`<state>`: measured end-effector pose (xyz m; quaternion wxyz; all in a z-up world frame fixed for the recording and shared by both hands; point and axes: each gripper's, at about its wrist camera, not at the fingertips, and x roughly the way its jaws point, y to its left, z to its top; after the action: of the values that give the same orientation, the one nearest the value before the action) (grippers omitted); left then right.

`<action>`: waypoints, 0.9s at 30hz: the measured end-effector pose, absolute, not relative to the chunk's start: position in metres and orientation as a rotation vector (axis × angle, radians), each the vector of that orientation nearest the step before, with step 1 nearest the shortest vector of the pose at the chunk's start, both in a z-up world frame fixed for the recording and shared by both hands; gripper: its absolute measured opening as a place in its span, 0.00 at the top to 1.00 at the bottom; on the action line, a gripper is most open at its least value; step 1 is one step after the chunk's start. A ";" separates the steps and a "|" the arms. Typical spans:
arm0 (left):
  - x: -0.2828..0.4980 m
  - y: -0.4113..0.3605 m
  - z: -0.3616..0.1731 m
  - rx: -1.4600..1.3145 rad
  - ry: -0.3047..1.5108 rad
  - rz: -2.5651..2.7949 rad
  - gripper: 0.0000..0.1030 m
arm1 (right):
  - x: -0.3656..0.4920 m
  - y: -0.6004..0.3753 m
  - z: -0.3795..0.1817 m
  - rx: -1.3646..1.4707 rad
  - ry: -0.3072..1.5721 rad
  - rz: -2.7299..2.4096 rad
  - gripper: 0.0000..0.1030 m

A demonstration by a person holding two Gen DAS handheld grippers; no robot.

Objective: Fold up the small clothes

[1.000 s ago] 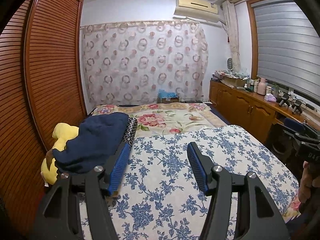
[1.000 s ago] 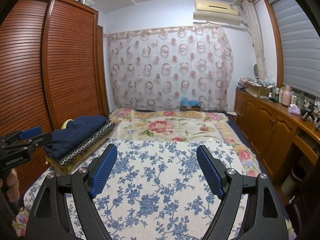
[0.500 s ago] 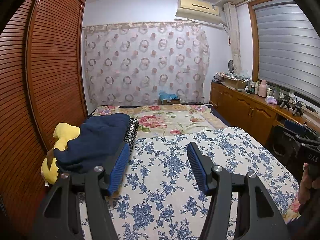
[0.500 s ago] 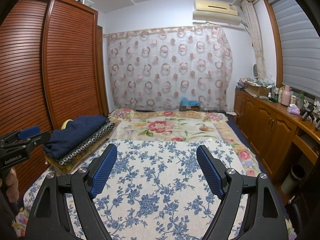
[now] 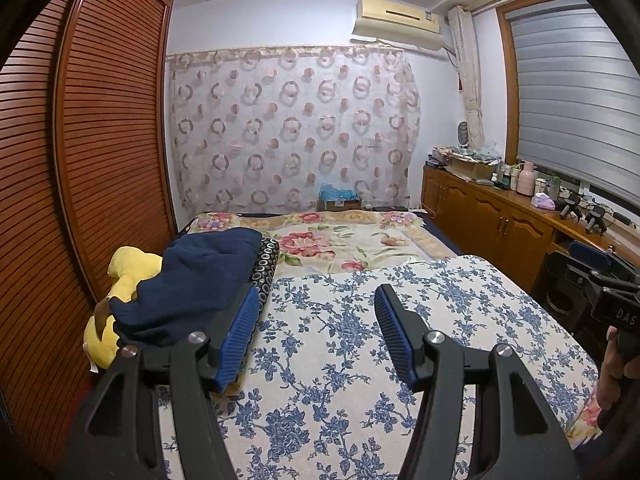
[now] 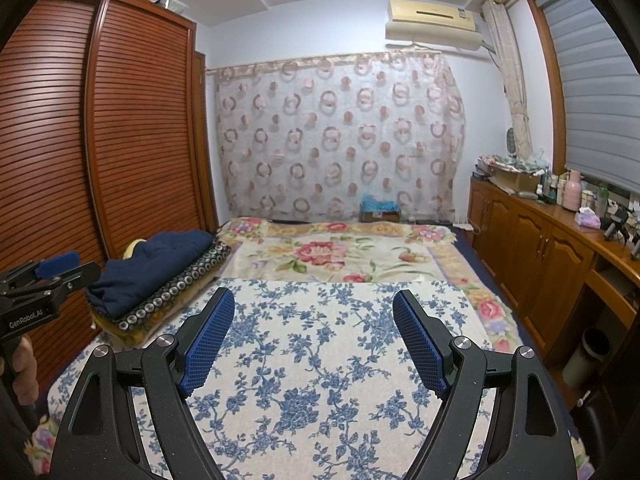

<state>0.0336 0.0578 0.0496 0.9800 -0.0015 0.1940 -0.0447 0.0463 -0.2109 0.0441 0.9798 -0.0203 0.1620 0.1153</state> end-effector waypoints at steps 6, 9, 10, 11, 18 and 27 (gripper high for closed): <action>0.033 0.058 0.049 -0.003 0.390 -0.090 0.42 | 0.045 -0.210 0.042 -0.041 0.327 0.230 0.19; 0.033 0.058 0.048 -0.004 0.390 -0.090 0.42 | 0.044 -0.210 0.042 -0.038 0.329 0.231 0.19; 0.033 0.058 0.048 -0.004 0.390 -0.090 0.42 | 0.044 -0.210 0.041 -0.038 0.329 0.230 0.19; 0.033 0.059 0.049 -0.004 0.390 -0.089 0.42 | 0.044 -0.210 0.041 -0.039 0.328 0.231 0.19; 0.033 0.059 0.048 -0.003 0.388 -0.090 0.42 | 0.045 -0.211 0.042 -0.038 0.329 0.231 0.19; 0.033 0.058 0.047 -0.003 0.388 -0.090 0.42 | 0.044 -0.212 0.042 -0.039 0.328 0.232 0.19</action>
<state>0.0327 0.0581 0.0465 0.9802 -0.0015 0.1927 -0.0448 0.0438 -0.2116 0.0415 0.9797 -0.0192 0.1629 0.1150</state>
